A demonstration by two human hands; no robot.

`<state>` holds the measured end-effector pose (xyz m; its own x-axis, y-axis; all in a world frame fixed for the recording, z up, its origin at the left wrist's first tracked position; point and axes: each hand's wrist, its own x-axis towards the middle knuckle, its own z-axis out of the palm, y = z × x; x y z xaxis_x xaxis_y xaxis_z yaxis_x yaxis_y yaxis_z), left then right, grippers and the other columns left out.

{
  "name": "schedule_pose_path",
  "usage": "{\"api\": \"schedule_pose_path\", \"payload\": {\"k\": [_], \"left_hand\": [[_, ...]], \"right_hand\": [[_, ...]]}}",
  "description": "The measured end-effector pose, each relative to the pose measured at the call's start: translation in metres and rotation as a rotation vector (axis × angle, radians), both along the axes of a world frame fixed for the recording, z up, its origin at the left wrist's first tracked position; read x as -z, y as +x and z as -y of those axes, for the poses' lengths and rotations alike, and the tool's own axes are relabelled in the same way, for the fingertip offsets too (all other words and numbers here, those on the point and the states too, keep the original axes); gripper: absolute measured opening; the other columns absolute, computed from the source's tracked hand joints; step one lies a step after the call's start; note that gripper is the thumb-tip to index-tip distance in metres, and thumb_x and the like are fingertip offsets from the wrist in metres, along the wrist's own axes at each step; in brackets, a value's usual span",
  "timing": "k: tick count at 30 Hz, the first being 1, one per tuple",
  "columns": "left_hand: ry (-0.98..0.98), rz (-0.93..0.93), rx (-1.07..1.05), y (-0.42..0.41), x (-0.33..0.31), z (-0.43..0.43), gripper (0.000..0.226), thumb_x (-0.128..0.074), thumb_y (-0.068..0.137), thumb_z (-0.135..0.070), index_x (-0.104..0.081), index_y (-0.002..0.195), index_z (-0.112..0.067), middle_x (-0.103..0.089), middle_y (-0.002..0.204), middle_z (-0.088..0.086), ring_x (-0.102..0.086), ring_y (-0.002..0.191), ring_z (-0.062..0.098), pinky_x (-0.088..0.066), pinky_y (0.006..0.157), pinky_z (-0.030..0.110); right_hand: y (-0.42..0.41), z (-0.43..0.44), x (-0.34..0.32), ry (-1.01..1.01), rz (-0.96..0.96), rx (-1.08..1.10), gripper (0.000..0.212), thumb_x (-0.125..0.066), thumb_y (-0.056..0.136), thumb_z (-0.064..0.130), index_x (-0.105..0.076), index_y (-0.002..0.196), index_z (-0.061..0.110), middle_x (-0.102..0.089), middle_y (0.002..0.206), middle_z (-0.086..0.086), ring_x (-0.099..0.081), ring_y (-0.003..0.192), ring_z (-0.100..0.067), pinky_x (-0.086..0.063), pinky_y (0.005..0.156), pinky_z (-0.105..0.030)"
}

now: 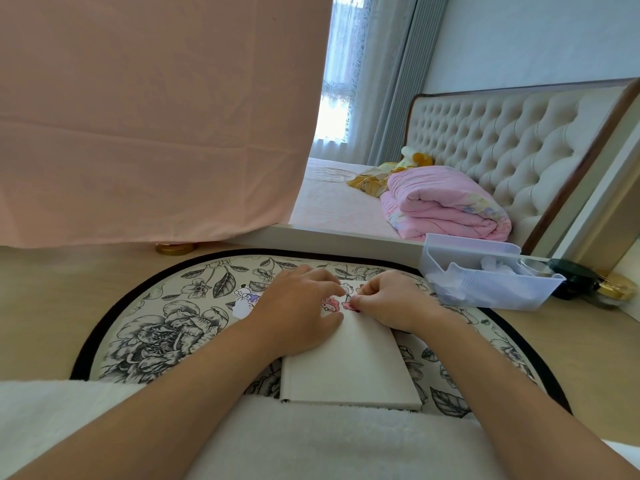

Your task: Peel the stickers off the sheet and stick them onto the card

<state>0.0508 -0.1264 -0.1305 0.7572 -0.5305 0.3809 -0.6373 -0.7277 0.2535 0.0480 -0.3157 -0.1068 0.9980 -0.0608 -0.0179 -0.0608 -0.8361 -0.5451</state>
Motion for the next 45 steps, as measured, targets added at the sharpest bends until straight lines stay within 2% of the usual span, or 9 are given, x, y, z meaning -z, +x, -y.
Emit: {"api": "schedule_pose_path", "payload": {"k": [6,10,13,17,22,30,36,41,45], "left_hand": [[0.040,-0.053,0.073,-0.002,-0.002,0.000,0.032,-0.048,0.099,-0.038,-0.067,0.124,-0.041,-0.060,0.120,-0.024,-0.044,0.112,0.004,-0.038,0.090,0.025],[0.064,-0.037,0.071,-0.003,-0.003,0.000,0.032,-0.045,0.100,-0.039,-0.065,0.125,-0.042,-0.059,0.122,-0.024,-0.046,0.116,0.005,-0.041,0.091,0.027],[0.076,-0.033,0.067,-0.005,-0.002,0.000,0.033,-0.043,0.100,-0.040,-0.066,0.124,-0.042,-0.058,0.125,-0.022,-0.046,0.119,0.006,-0.043,0.090,0.029],[0.063,-0.061,0.026,-0.006,-0.001,-0.002,0.032,-0.043,0.100,-0.045,-0.063,0.125,-0.044,-0.051,0.130,-0.019,-0.038,0.126,0.007,-0.043,0.093,0.030],[0.060,-0.084,0.017,-0.008,-0.003,-0.003,0.031,-0.044,0.099,-0.044,-0.062,0.125,-0.043,-0.052,0.125,-0.017,-0.040,0.122,0.009,-0.042,0.093,0.031],[0.084,-0.098,-0.018,-0.009,-0.001,-0.001,0.038,-0.038,0.099,-0.041,-0.049,0.134,-0.044,-0.051,0.127,-0.015,-0.040,0.123,0.011,-0.045,0.089,0.034],[0.170,-0.075,-0.031,-0.010,-0.003,0.000,0.041,-0.034,0.100,-0.039,-0.048,0.138,-0.035,-0.047,0.139,-0.011,-0.039,0.127,0.015,-0.044,0.095,0.036],[0.381,-0.033,-0.054,-0.001,-0.003,0.009,0.056,-0.024,0.100,-0.041,-0.026,0.155,-0.033,-0.035,0.144,0.000,-0.029,0.134,0.022,-0.028,0.110,0.042],[0.393,-0.013,-0.042,-0.002,-0.004,0.011,0.064,-0.016,0.091,-0.044,-0.030,0.153,-0.032,-0.037,0.142,0.000,-0.030,0.133,0.022,-0.030,0.108,0.042]], "right_hand": [[-0.008,-0.002,0.002,-0.141,0.148,0.019,0.017,-0.075,0.080,0.045,-0.067,0.073,0.031,-0.062,0.077,0.012,-0.060,0.079,-0.009,-0.051,0.074,-0.029],[-0.019,-0.003,0.000,-0.276,0.257,0.035,0.037,-0.072,0.081,0.051,-0.060,0.113,0.037,-0.065,0.098,0.011,-0.061,0.095,-0.013,-0.052,0.086,-0.036],[-0.030,-0.003,0.000,-0.367,0.348,-0.062,0.031,-0.068,0.088,0.046,-0.062,0.118,0.040,-0.059,0.104,0.015,-0.058,0.093,-0.007,-0.051,0.087,-0.033],[-0.042,-0.003,0.004,-0.507,0.273,-0.186,0.033,-0.047,0.097,0.040,-0.064,0.126,0.042,-0.055,0.121,0.016,-0.054,0.115,-0.012,-0.048,0.091,-0.034],[-0.041,-0.005,0.004,-0.611,0.110,-0.213,0.051,-0.034,0.100,0.039,-0.037,0.150,0.045,-0.042,0.130,0.006,-0.039,0.127,-0.019,-0.036,0.102,-0.036],[-0.044,-0.010,0.004,-0.659,0.029,-0.224,0.059,-0.025,0.100,0.041,-0.019,0.158,0.039,-0.032,0.137,0.002,-0.030,0.131,-0.019,-0.025,0.111,-0.038],[-0.061,-0.002,0.009,-0.615,0.069,-0.223,0.056,-0.029,0.102,0.042,-0.025,0.157,0.035,-0.028,0.153,0.008,-0.025,0.142,-0.016,-0.024,0.117,-0.039],[-0.063,-0.009,0.009,-0.607,0.085,-0.210,0.057,-0.032,0.101,0.039,-0.027,0.157,0.031,-0.029,0.154,0.005,-0.027,0.140,-0.018,-0.028,0.113,-0.039],[-0.063,-0.009,0.009,-0.600,0.076,-0.196,0.057,-0.033,0.101,0.039,-0.027,0.157,0.029,-0.029,0.154,0.004,-0.028,0.139,-0.019,-0.031,0.113,-0.040]]}}
